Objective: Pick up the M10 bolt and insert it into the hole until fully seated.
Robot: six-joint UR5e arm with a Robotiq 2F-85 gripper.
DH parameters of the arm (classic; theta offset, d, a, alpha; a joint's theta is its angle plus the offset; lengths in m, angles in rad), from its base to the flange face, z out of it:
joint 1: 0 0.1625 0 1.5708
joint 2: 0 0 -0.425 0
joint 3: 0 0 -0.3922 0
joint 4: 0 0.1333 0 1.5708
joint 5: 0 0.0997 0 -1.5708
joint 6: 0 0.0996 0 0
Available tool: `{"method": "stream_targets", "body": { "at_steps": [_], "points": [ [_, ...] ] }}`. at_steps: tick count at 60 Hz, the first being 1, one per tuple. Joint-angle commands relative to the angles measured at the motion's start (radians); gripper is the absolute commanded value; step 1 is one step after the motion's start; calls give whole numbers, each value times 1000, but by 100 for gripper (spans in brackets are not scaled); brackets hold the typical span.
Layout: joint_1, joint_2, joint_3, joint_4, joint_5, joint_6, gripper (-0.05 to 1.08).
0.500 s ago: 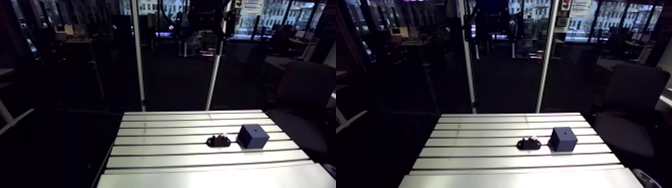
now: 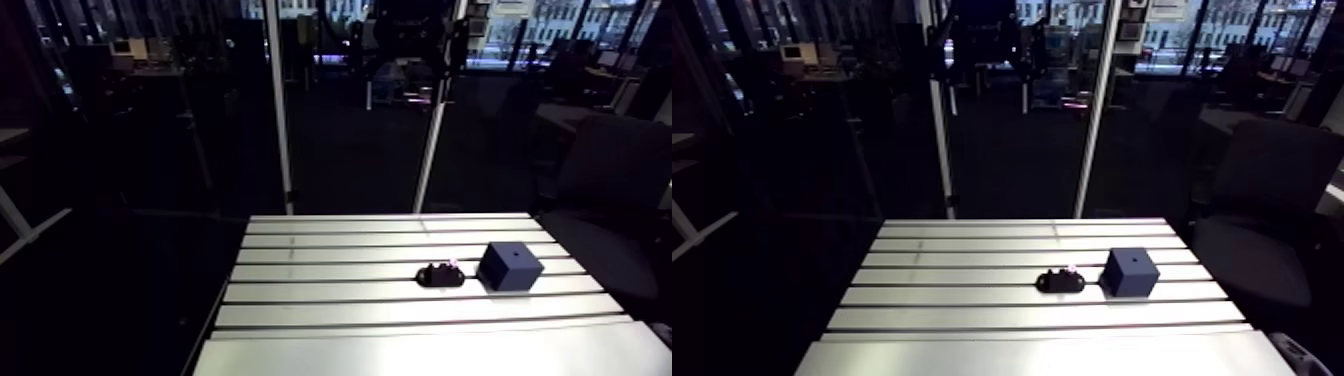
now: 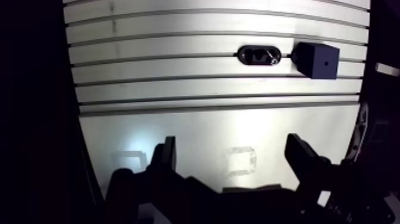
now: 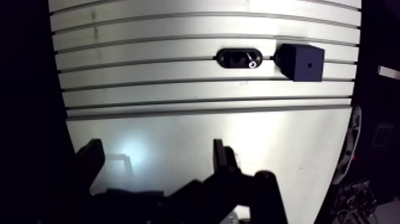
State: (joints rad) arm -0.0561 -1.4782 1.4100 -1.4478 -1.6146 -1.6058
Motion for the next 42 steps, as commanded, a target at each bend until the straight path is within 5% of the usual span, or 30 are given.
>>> {"method": "stream_targets", "body": {
  "at_steps": [1, 42],
  "points": [
    [1, 3, -3, -1, -1, 1, 1],
    [0, -1, 3, -1, -8, -15, 1]
  ]
}}
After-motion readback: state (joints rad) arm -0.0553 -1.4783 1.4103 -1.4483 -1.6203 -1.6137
